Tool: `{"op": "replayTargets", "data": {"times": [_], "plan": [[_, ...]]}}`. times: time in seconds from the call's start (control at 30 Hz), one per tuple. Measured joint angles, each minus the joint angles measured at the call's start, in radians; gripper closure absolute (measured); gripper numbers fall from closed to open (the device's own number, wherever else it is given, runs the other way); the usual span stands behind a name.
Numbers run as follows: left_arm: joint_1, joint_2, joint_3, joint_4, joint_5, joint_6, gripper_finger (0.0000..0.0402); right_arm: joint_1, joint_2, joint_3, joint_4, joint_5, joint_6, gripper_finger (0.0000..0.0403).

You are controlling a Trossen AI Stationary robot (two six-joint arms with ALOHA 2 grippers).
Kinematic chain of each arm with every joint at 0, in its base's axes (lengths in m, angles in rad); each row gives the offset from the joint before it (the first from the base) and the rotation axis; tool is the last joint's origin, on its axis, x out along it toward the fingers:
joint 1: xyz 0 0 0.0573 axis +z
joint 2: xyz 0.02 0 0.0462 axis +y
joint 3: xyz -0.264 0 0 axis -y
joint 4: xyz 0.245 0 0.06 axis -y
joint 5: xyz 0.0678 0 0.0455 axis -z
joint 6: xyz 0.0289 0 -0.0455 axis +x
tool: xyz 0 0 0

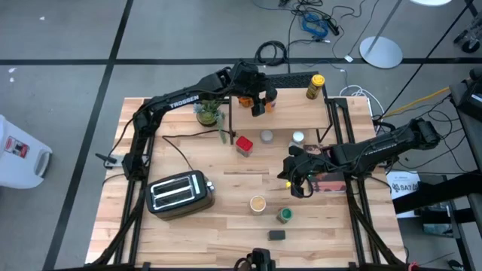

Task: Shelf spices
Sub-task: Put the black seasoning bottle on the shelf, then put the red seasoning can on the shelf

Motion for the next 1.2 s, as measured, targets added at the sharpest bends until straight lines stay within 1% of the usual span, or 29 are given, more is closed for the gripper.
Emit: {"op": "replayTargets", "data": {"times": [0.23,0.43,0.57,0.7,0.93,1.2], "plan": [[-0.004,0.0,0.0,0.034,-0.003,0.005,0.0126,0.0,0.0,0.0,0.0,0.015,0.0,0.0403],[-0.011,0.0,0.001,0.029,-0.011,0.008,0.0126,0.0,0.0,0.0,0.0,0.02,0.0,0.0403],[-0.019,-0.004,0.005,0.019,-0.034,0.017,0.0126,0.0,0.0,0.0,0.0,0.02,0.0,0.0403],[-0.034,-0.006,0.065,-0.027,-0.039,0.029,0.0126,0.0,0.0,0.0,0.0,0.021,0.0,0.0403],[-0.072,-0.008,0.179,-0.121,-0.098,0.072,0.0126,0.0,0.0,0.0,0.0,0.023,0.0,0.0403],[-0.137,-0.011,0.287,-0.289,-0.15,0.109,0.0126,0.0,0.0,0.0,-0.001,0.023,-0.007,0.0403]]}}
